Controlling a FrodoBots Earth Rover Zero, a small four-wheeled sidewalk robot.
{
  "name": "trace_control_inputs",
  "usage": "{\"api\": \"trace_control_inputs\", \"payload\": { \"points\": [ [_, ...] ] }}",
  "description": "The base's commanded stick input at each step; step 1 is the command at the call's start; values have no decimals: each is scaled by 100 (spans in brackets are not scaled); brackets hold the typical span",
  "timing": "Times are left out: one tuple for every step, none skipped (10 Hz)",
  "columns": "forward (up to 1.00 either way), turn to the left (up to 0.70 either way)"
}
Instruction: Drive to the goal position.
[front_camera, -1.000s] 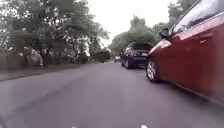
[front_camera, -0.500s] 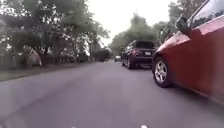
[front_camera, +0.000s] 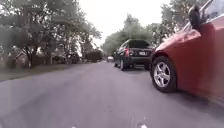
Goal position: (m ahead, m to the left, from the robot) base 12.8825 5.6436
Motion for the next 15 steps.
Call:
{"api": "trace_control_inputs", "payload": {
  "points": [
    [100,-25],
    [100,-10],
    [100,0],
    [100,0],
    [100,0],
    [100,0],
    [100,0],
    [100,0],
    [100,0],
    [100,36],
    [100,34],
    [100,19],
    [100,5],
    [100,3],
    [100,3]
  ]
}}
